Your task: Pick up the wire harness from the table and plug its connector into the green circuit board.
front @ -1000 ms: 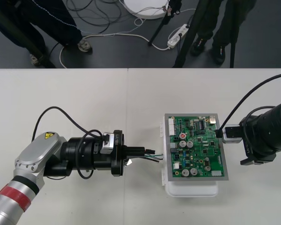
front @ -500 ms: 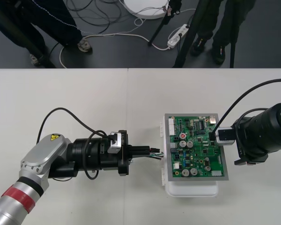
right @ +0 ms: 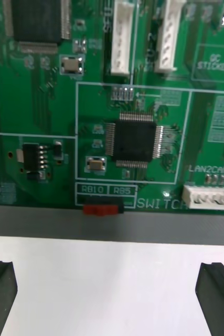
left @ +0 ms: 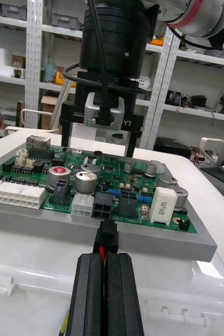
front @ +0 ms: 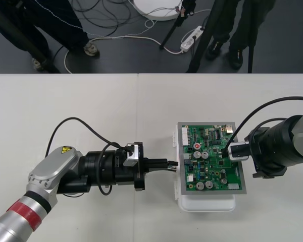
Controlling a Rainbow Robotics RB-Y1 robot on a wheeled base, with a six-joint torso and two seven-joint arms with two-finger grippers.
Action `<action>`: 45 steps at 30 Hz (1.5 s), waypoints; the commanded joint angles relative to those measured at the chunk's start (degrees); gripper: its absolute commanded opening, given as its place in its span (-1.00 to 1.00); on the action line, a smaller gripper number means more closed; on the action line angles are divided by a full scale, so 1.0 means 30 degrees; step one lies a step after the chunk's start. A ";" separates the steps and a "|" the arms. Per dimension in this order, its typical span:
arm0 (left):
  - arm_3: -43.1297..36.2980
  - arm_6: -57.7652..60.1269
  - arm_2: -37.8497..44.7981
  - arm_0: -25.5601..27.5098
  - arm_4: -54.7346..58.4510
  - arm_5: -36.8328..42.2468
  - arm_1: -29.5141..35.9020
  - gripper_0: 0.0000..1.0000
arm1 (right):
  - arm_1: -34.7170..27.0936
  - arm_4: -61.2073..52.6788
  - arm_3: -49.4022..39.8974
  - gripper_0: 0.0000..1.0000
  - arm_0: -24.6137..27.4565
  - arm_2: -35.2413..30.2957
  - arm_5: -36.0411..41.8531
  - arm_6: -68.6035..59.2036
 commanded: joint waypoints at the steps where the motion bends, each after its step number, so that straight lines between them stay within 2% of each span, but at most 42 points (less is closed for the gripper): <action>1: -0.0185 -0.0113 -0.0418 -0.0772 0.0414 0.0661 -0.0641 -1.00 | 0.0428 -0.0083 -0.0555 1.00 -0.0580 0.0189 -0.0141 0.0343; 13: -0.0185 -0.0113 -0.0623 -0.0801 0.0443 0.0808 -0.0905 -1.00 | 0.1424 0.0708 -0.0555 1.00 -0.0580 0.0189 -0.0463 0.0343; 45: -0.0185 -0.0201 -0.1092 -0.0889 0.0561 0.1364 -0.0934 -1.00 | 0.1600 0.1030 -0.1287 1.00 -0.0551 0.0160 -0.1020 0.0284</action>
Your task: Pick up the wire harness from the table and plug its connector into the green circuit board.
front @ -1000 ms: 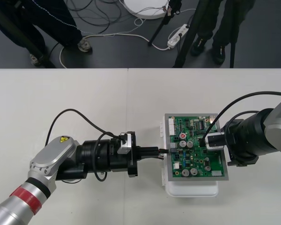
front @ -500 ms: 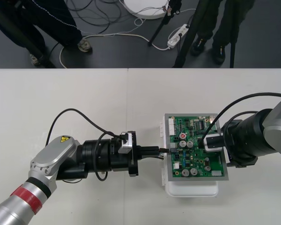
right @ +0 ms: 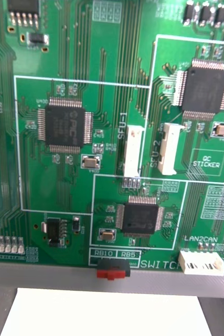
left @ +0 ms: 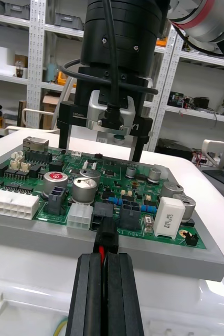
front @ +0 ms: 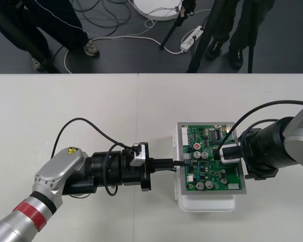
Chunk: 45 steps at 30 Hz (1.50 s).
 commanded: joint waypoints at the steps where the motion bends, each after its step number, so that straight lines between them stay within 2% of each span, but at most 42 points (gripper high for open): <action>1: -0.0202 -0.0231 -0.0491 -0.0769 0.0542 0.0541 -0.0566 -1.00 | 0.0379 0.0272 -0.0629 1.00 -0.0554 0.0189 -0.0148 0.0284; 45: -0.0202 -0.0553 -0.0609 -0.0798 0.0483 0.0775 -0.0595 -1.00 | 0.0584 0.0565 -0.0629 1.00 -0.0524 0.0159 -0.0324 0.0050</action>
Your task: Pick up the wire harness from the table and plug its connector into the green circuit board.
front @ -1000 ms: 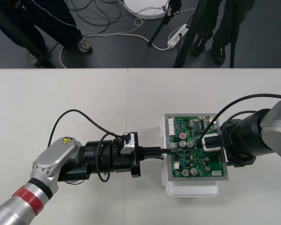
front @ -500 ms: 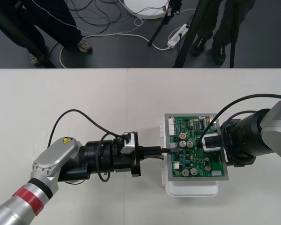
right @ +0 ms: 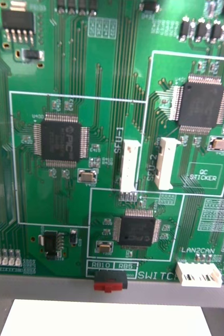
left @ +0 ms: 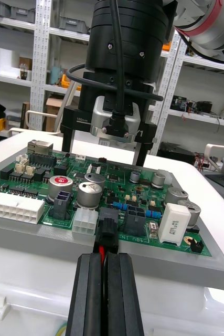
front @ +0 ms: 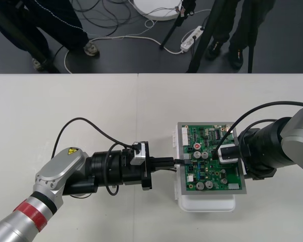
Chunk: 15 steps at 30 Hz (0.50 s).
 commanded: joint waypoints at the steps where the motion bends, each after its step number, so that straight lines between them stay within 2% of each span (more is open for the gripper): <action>1: -0.0216 -0.0552 -0.0542 -0.0793 0.0066 0.0563 -0.0555 -1.00 | 0.0221 0.0206 -0.0626 1.00 -0.0522 0.0159 -0.0143 0.0021; 15: -0.0216 -0.0581 -0.0542 -0.0822 -0.0080 0.0739 -0.0702 -1.00 | 0.0221 0.0030 -0.0626 1.00 -0.0551 0.0130 -0.0143 -0.0242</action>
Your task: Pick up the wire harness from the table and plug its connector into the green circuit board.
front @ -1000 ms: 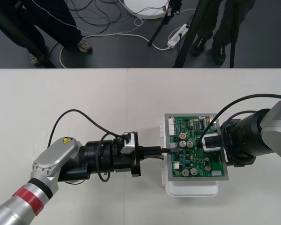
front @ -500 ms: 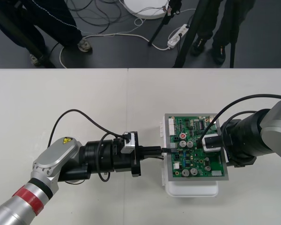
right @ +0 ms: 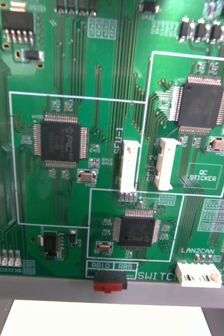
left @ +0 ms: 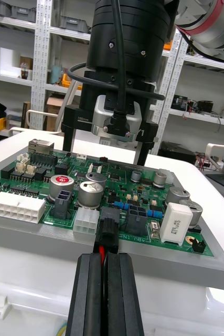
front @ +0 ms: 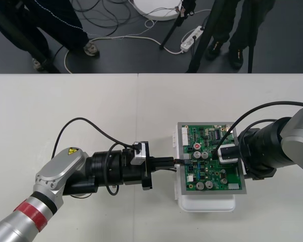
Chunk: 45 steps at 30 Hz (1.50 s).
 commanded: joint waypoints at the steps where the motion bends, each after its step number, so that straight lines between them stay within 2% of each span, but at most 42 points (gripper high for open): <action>1: -0.0220 -0.0552 -0.0539 -0.0820 -0.0047 0.0641 -0.0676 -1.00 | 0.0209 0.0022 -0.0655 1.00 -0.0522 0.0130 -0.0142 -0.0271; 41: -0.0220 -0.0610 -0.0626 -0.0849 -0.0925 0.1315 -0.1320 -1.00 | 0.0239 -0.0358 -0.0625 1.00 -0.0551 -0.0075 -0.0025 -0.0622; 44: -0.0220 -0.0610 -0.0626 -0.0849 -0.0750 0.1315 -0.1262 -0.97 | 0.0209 -0.0270 -0.0625 1.00 -0.0551 -0.0075 -0.0054 -0.0622; 45: -0.0220 -0.0610 -0.0626 -0.0849 -0.0662 0.1345 -0.1232 -0.85 | 0.0209 -0.0212 -0.0625 1.00 -0.0551 -0.0075 -0.0025 -0.0622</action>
